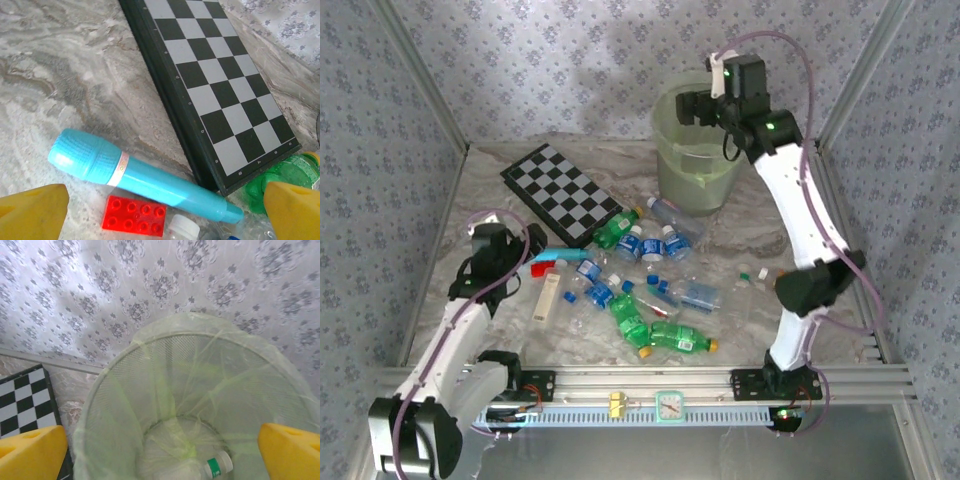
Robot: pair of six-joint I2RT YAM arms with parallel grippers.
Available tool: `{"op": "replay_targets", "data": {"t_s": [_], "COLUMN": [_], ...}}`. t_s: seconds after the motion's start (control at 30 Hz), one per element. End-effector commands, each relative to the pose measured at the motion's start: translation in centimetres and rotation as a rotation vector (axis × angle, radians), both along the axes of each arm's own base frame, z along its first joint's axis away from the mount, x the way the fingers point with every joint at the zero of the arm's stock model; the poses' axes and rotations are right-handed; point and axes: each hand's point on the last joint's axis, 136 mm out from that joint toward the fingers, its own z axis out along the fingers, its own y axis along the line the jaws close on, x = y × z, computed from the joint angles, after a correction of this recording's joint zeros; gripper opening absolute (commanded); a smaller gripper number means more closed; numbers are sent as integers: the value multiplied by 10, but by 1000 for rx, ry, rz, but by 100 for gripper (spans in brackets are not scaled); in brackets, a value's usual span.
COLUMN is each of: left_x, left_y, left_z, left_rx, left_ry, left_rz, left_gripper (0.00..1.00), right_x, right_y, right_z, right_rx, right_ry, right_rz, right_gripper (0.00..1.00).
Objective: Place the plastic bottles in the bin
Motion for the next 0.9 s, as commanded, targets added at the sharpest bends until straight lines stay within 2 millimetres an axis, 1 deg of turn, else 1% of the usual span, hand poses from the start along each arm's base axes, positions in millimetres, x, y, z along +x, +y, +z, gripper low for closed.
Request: {"op": "replay_targets", "data": {"t_s": [0.0, 0.03, 0.17, 0.23, 0.3, 0.43, 0.47, 0.53, 0.63, 0.73, 0.8, 0.87], "left_x": [-23, -29, -46, -54, -62, -76, -78, -81, -85, -92, -98, -103], "left_y": [15, 16, 8, 0, -6, -14, -17, -24, -36, -44, -47, -49], "left_z": [-5, -6, -11, -17, -25, -45, -49, -56, -65, -77, -85, -94], "left_rx": [0, 8, -5, -31, -45, -56, -60, -59, -34, -7, 13, 31], "left_ry": [93, 115, 185, 221, 260, 356, 375, 411, 454, 515, 553, 579], "left_rz": [94, 94, 38, 4, -23, -54, -64, -93, -153, -198, -211, -218], "left_gripper": [100, 100, 100, 100, 100, 100, 100, 100, 100, 100, 100, 100], "right_x": [-27, -35, -70, -88, -100, -119, -122, -129, -136, -141, -141, -140], "right_y": [-12, -16, -29, -37, -46, -66, -70, -77, -78, -76, -70, -64], "right_z": [12, 14, 1, -14, -30, -75, -86, -116, -145, -168, -178, -183], "right_rx": [34, 44, 63, 75, 80, 69, 61, 58, 100, 153, 188, 216], "right_ry": [-51, -78, -115, -109, -87, -7, 12, 61, 97, 141, 155, 157], "right_rz": [-33, -39, -36, -43, -70, -156, -176, -206, -223, -230, -212, -186], "right_gripper": [100, 100, 100, 100, 100, 100, 100, 100, 100, 100, 100, 100]}}
